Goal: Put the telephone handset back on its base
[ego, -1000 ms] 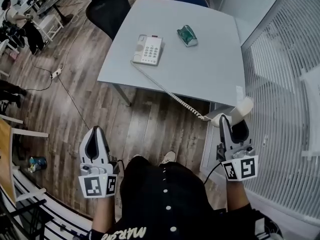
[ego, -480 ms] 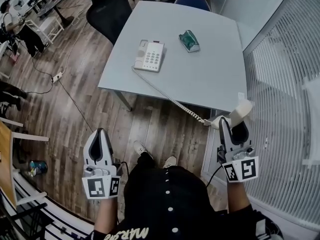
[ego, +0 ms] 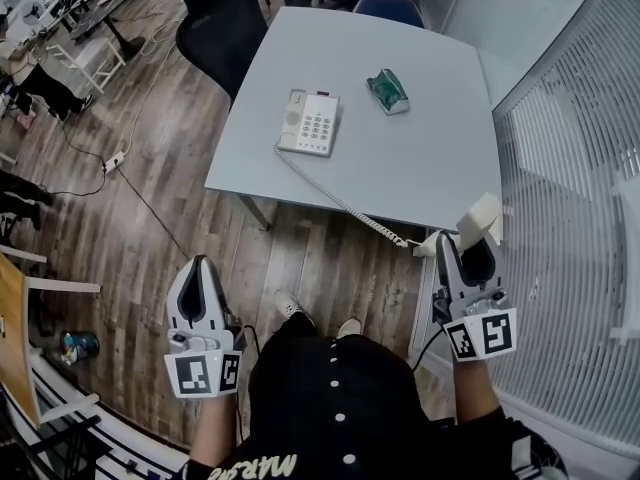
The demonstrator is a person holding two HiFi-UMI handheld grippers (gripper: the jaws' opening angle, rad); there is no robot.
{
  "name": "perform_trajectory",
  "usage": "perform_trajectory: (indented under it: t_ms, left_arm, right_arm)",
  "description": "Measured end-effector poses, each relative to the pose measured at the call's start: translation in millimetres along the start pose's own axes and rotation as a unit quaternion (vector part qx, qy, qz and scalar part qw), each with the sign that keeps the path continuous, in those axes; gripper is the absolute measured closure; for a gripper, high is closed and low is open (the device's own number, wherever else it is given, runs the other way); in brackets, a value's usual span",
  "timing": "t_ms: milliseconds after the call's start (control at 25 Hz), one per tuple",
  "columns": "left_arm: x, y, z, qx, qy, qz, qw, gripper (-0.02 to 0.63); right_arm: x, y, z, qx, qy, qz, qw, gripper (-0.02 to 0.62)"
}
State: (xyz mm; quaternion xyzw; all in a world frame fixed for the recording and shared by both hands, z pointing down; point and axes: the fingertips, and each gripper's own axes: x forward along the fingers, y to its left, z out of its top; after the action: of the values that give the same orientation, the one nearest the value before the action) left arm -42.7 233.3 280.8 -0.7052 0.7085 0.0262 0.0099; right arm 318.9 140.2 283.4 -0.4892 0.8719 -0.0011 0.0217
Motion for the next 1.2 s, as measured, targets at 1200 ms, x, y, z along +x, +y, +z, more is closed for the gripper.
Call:
perform_trajectory:
  t_ms: [1200]
  left_arm:
    - [71.2, 121.5, -9.1, -0.022, -0.005, -0.036, 0.9991, 0.591]
  right_arm:
    - [120.8, 83.5, -6.9, -0.016, 0.01, -0.02, 1.0, 0.368]
